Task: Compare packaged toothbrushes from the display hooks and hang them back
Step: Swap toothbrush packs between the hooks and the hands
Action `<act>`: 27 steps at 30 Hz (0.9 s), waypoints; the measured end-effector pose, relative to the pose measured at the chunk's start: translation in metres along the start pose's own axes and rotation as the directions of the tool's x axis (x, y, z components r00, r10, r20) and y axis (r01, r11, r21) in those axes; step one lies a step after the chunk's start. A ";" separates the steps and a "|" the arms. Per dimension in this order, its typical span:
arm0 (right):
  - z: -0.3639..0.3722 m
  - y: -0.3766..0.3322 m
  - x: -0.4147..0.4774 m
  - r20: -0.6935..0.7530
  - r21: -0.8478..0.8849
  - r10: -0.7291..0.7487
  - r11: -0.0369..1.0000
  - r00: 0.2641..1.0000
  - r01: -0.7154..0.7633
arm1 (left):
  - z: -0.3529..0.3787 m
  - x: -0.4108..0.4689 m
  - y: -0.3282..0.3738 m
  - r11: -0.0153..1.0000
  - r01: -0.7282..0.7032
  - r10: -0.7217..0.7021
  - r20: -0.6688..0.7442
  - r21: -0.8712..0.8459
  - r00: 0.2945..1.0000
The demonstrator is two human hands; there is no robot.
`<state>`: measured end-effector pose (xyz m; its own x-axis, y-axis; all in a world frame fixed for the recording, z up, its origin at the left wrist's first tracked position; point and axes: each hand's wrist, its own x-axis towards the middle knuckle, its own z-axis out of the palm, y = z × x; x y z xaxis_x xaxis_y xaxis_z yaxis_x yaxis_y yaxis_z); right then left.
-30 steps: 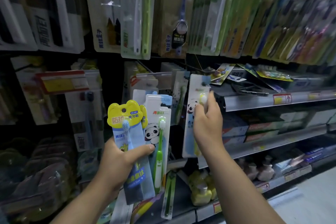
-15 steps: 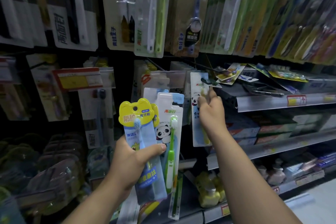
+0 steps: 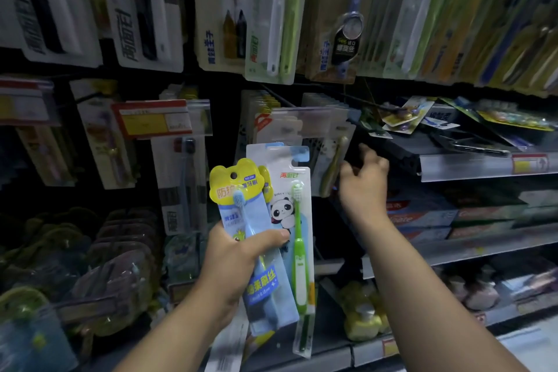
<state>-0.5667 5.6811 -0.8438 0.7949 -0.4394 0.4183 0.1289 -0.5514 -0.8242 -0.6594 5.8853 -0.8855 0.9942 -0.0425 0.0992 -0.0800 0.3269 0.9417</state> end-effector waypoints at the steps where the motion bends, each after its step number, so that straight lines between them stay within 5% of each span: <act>1: -0.001 -0.001 -0.010 0.022 0.016 -0.047 0.999 0.999 0.047 | 0.001 0.000 -0.001 1.000 0.008 -0.008 -0.008 -0.005 1.000; 5: -0.014 -0.011 -0.053 0.387 0.396 -0.057 0.911 0.920 -0.110 | 0.006 0.002 -0.001 1.000 -0.003 0.003 -0.069 -0.001 0.998; 8: -0.022 -0.012 -0.072 0.567 0.382 -0.171 0.921 0.806 -0.074 | 0.009 0.004 -0.001 1.000 -0.021 0.021 -0.105 0.000 0.994; 10: -0.021 -0.006 -0.076 0.581 0.350 -0.171 0.935 0.796 -0.054 | 0.010 0.004 -0.001 1.000 -0.021 0.021 -0.103 -0.002 0.994; 17: -0.028 0.005 -0.069 0.499 0.358 -0.050 0.921 0.865 -0.153 | 0.007 0.009 -0.001 0.998 -0.039 0.045 -0.101 0.058 0.994; 23: -0.030 0.007 -0.057 0.086 0.340 -0.056 0.940 0.995 0.024 | 0.004 0.014 0.002 0.999 -0.032 0.039 -0.188 0.042 0.981; 27: -0.029 0.003 -0.044 -0.008 0.328 -0.060 0.943 0.998 0.059 | 0.008 0.012 0.002 0.999 -0.031 0.037 -0.175 0.038 0.984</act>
<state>-0.6186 5.6787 -0.8538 0.7808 -0.4117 0.4699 0.3629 -0.3133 -0.8776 -0.6478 5.8783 -0.8801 0.9879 0.1351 0.0761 -0.1131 0.2919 0.9497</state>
